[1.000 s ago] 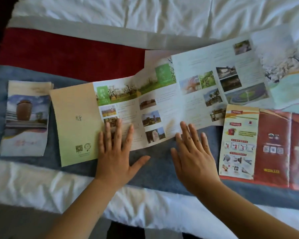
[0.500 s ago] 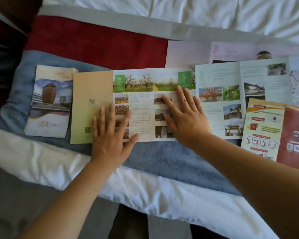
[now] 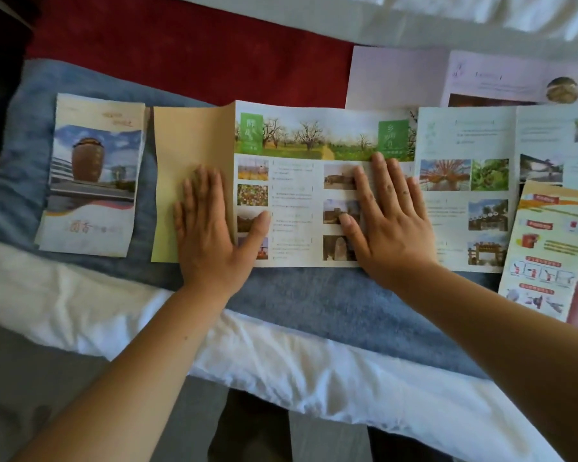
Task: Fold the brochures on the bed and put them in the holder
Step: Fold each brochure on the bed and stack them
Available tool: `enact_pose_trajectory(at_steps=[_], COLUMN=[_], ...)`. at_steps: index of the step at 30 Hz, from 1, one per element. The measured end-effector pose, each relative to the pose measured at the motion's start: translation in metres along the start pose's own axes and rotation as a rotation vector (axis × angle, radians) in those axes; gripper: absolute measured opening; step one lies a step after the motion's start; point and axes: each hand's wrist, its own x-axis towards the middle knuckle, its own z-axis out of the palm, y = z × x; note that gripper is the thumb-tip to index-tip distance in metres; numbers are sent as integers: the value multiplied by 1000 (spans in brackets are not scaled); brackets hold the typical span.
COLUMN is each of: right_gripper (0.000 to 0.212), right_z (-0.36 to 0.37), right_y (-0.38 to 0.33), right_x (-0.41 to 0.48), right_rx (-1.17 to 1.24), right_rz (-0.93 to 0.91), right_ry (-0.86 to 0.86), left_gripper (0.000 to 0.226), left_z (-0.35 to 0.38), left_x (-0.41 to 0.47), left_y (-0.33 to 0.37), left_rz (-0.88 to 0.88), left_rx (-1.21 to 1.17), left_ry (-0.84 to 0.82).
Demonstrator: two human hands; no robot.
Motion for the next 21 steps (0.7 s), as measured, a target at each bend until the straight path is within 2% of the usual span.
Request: enact_pose_trajectory(at_steps=[6, 13, 17, 21], right_gripper=[73, 75, 80, 81], right_z=[-2, -11, -21, -28], right_y=[-1, 0, 17, 43], right_x=[1, 0, -1, -11], right_rx=[8, 34, 94, -6], right_rz=[3, -10, -101, -228], right_ry=[-2, -46, -109, -130], left_gripper=[95, 94, 93, 89], left_z=[-5, -3, -4, -2], left_x=[-2, -12, -16, -22], left_y=[20, 46, 59, 75], left_rz=[9, 12, 33, 71], left_rx=[-218, -304, -313, -329], left_ry=[-67, -56, -72, -75])
